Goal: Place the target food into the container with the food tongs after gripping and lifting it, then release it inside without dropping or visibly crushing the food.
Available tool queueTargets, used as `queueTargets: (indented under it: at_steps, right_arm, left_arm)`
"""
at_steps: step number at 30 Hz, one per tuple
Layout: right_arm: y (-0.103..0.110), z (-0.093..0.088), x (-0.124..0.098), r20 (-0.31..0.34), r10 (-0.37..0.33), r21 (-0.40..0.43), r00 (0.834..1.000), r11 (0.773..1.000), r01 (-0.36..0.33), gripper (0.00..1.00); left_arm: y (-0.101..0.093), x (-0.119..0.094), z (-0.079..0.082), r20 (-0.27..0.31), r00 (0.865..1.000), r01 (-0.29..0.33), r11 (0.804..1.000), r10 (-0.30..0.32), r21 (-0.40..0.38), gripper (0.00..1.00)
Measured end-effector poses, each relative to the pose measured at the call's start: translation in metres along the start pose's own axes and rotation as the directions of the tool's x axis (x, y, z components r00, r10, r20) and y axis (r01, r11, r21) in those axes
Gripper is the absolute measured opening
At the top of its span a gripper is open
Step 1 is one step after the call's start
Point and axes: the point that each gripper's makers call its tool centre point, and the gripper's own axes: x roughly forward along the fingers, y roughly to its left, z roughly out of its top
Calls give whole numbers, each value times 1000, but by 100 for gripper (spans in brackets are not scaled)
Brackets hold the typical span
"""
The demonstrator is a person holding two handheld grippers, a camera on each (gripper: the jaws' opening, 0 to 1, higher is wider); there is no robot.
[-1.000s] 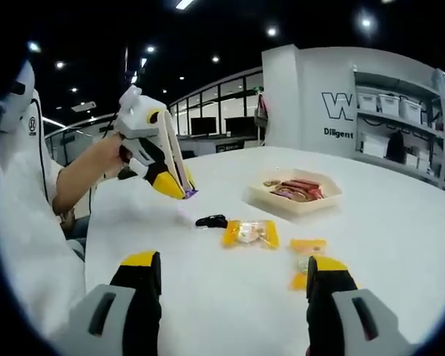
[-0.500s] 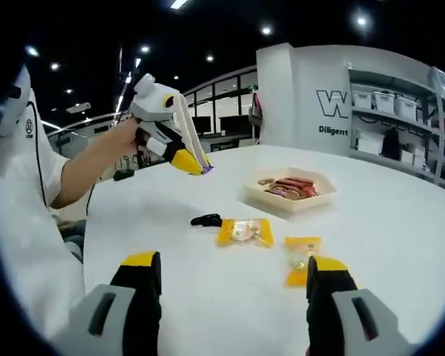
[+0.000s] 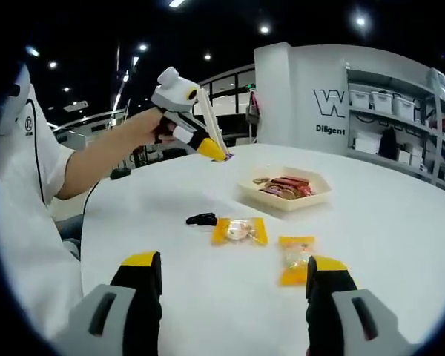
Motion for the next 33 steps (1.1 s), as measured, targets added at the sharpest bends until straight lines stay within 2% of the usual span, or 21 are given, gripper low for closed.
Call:
queueTargets:
  at_steps: [14,33]
  right_arm:
    - [-3,1,-2,0,-3,-2,1000,1000,3,79]
    - [-3,-2,-2,-6,-5,4,1000,1000,5,78]
  left_arm:
    - [34,35,7,-34,998,-53,998,52,-19,18]
    - [68,77,-6,-97,992,-87,996,85,-25,18]
